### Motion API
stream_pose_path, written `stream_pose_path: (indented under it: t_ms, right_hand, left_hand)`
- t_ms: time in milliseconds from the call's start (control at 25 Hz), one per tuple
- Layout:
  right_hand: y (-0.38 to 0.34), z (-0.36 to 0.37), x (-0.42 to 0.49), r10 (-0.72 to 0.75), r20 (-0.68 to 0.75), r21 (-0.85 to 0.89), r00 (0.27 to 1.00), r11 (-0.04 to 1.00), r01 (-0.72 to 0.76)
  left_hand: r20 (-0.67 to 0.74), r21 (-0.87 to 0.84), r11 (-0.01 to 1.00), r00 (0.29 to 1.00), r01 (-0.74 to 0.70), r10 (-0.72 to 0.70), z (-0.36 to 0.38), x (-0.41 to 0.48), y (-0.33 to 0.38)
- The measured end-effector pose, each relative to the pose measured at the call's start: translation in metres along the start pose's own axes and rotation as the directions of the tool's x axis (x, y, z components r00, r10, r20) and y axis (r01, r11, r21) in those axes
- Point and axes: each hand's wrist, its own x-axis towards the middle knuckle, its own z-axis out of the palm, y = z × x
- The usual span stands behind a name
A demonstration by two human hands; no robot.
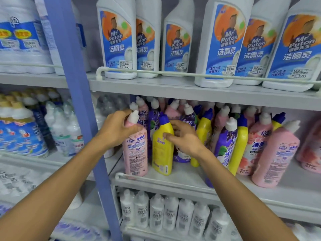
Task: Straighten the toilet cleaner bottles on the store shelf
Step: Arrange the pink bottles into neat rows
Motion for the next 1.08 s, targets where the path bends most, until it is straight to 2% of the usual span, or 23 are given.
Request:
stream_pose_path:
  t_ms: [120,280,320,400,480,520,600,640,760,840,960,1080]
  right_hand:
    - [-0.004,0.022,0.017,-0.025,0.092,0.082,0.995,0.997,0.017]
    - [-0.007,0.027,0.03,-0.074,0.168,0.097,0.983,0.994,0.058]
    - [-0.009,0.02,0.032,-0.083,0.142,0.087,0.986,0.994,0.071]
    - [-0.017,0.002,0.044,-0.091,-0.083,0.002,0.992,0.996,0.092]
    - [-0.028,-0.014,0.064,-0.079,-0.306,-0.079,0.949,0.995,0.057]
    - [-0.031,-0.016,0.073,-0.064,-0.335,-0.114,0.94,0.993,0.027]
    - [-0.034,-0.007,0.087,-0.06,-0.348,-0.295,0.935,0.954,-0.048]
    - [-0.034,0.001,0.09,-0.045,-0.364,-0.332,0.93,0.94,-0.085]
    - [-0.031,0.012,0.098,0.009,-0.426,-0.262,0.905,0.956,-0.133]
    - [-0.023,0.01,0.102,-0.008,-0.447,-0.316,0.895,0.937,-0.149]
    - [-0.018,0.006,0.098,-0.107,-0.405,-0.431,0.908,0.898,-0.086]
    - [-0.02,0.005,0.087,-0.173,-0.353,-0.394,0.92,0.919,0.021]
  left_hand:
    - [-0.058,0.026,0.999,0.998,0.026,-0.024,0.01,-0.004,0.002]
    - [-0.046,-0.028,0.999,0.998,0.029,-0.03,0.013,-0.004,-0.004]
    - [-0.038,-0.024,1.0,0.999,0.013,-0.014,0.012,-0.004,-0.006]
    - [-0.043,-0.031,0.999,0.999,-0.008,0.007,0.011,-0.006,-0.007]
    - [-0.054,-0.06,0.998,0.999,-0.011,0.008,0.014,-0.007,-0.009]
    - [-0.054,-0.072,0.997,0.999,-0.012,0.008,0.015,-0.008,-0.009]
    - [-0.055,-0.079,0.997,0.998,-0.026,0.022,0.015,-0.008,-0.011]
    - [-0.057,-0.076,0.997,0.998,-0.031,0.027,0.015,-0.008,-0.011]
    - [-0.066,-0.081,0.996,0.997,-0.035,0.03,0.016,-0.01,-0.01]
    - [-0.07,-0.097,0.995,0.997,-0.038,0.031,0.016,-0.01,-0.009]
    - [-0.065,-0.103,0.994,0.997,-0.037,0.03,0.016,-0.01,-0.01]
    - [-0.061,-0.102,0.994,0.998,-0.028,0.021,0.015,-0.009,-0.012]
